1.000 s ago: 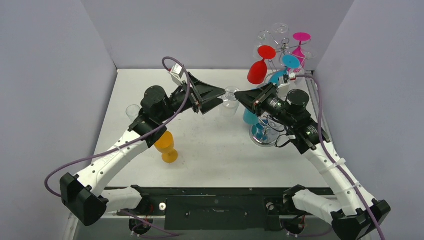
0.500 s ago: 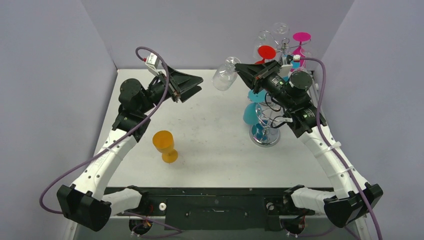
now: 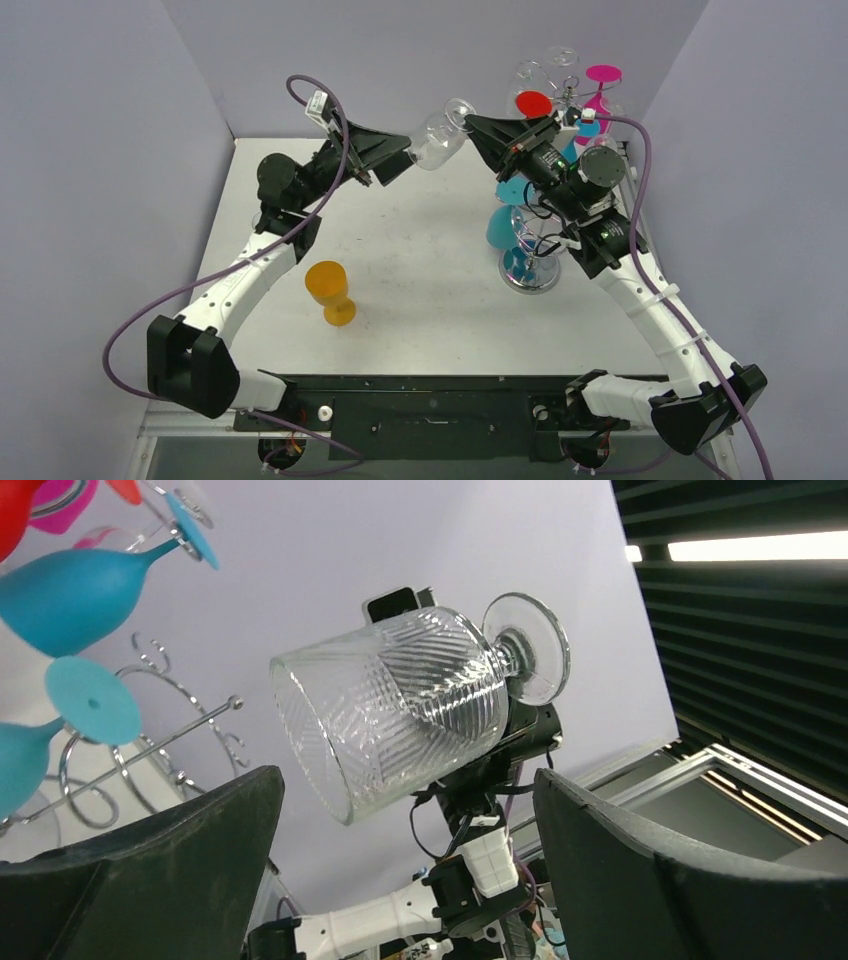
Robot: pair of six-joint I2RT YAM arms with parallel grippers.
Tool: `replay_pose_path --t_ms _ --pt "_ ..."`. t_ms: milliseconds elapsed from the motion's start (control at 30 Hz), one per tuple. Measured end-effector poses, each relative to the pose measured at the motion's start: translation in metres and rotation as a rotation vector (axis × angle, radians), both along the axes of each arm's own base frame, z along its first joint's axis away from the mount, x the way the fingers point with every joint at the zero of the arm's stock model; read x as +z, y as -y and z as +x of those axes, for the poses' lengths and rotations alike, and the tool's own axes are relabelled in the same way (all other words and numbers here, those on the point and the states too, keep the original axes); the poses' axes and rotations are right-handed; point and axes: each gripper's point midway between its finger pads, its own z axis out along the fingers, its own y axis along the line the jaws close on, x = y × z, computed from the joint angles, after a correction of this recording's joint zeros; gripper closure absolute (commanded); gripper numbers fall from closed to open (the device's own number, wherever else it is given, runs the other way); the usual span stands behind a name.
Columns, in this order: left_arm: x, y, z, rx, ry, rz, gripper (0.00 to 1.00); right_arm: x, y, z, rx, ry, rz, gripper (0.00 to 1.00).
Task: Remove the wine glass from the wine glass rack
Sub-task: Place the wine glass at the center of the board.
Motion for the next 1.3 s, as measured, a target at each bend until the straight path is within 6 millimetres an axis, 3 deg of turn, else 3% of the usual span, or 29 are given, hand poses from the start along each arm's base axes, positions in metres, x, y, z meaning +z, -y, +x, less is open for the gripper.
replay_pose_path --t_ms 167,400,533,633,800,933,1000,1033,1100,1167,1300 --pt "0.020 -0.001 -0.001 -0.041 0.045 -0.111 0.15 0.012 -0.005 -0.008 0.030 0.015 0.064 1.00" --pt "0.051 -0.004 -0.021 -0.109 0.094 -0.270 0.35 0.014 -0.007 -0.009 0.060 0.007 0.151 1.00" --pt "0.061 -0.003 -0.032 -0.134 0.108 -0.318 0.51 0.024 -0.004 -0.013 0.075 0.028 0.205 1.00" --pt "0.065 -0.001 -0.037 -0.148 0.112 -0.336 0.74 0.028 -0.004 -0.016 0.091 0.034 0.239 1.00" --pt "0.070 0.000 -0.043 -0.162 0.116 -0.364 0.99 0.034 -0.003 -0.020 0.111 0.042 0.278 1.00" --pt "0.081 -0.004 -0.049 -0.163 0.150 -0.393 1.00 0.030 -0.003 -0.019 0.114 0.023 0.291 1.00" --pt "0.081 -0.003 -0.049 -0.162 0.149 -0.391 1.00 0.031 -0.002 -0.019 0.111 0.028 0.289 0.80" --pt "0.080 -0.003 -0.048 -0.159 0.147 -0.387 1.00 0.030 -0.002 -0.019 0.106 0.033 0.281 0.61" --pt "0.078 -0.001 -0.046 -0.150 0.142 -0.360 1.00 0.023 -0.004 -0.017 0.085 0.039 0.235 0.39" --pt "0.071 0.004 -0.043 -0.144 0.122 -0.305 1.00 0.015 -0.006 -0.013 0.057 0.040 0.168 0.30" --pt "0.059 0.006 -0.030 -0.098 0.085 -0.184 1.00 0.003 0.000 -0.012 -0.008 0.056 0.023 0.26"
